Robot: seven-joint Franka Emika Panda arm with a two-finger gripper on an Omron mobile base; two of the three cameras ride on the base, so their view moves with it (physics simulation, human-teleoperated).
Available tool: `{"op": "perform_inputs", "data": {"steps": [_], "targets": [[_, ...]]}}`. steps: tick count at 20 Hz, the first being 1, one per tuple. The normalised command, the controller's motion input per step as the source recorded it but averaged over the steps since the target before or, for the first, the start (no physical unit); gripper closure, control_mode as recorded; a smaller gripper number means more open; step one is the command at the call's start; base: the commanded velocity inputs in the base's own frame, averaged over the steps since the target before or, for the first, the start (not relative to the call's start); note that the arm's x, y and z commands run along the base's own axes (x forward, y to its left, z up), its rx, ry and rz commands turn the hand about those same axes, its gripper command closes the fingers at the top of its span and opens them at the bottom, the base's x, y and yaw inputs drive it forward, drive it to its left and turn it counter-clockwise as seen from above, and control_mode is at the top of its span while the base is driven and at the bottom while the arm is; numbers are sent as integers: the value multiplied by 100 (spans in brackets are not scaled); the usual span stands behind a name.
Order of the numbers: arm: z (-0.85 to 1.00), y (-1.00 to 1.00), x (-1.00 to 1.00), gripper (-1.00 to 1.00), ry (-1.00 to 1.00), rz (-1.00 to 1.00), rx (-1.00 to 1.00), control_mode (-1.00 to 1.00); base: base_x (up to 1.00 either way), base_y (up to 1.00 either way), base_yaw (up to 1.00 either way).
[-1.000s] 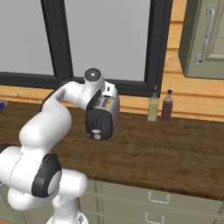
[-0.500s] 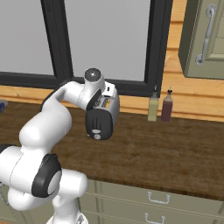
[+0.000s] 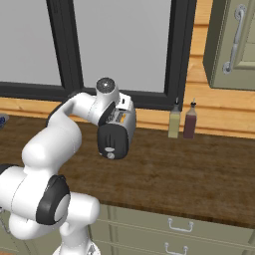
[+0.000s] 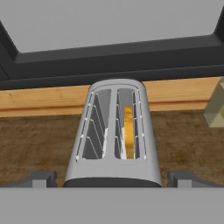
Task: Start the toaster. Once the lever pops up, take the bread to the plate on the dining counter.
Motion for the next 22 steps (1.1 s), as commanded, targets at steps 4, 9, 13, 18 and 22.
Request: {"op": "perform_inputs", "data": {"steps": [4,9,13,18,22], "targets": [[0,0,0,-100,0,0,0,-100,0,0,0],[0,0,0,-100,0,0,0,-100,0,0,0],[0,0,0,-100,0,0,0,-100,0,0,0],[0,0,0,-100,0,0,0,-100,0,0,0],[0,0,0,-100,0,0,0,-100,0,0,0]]}}
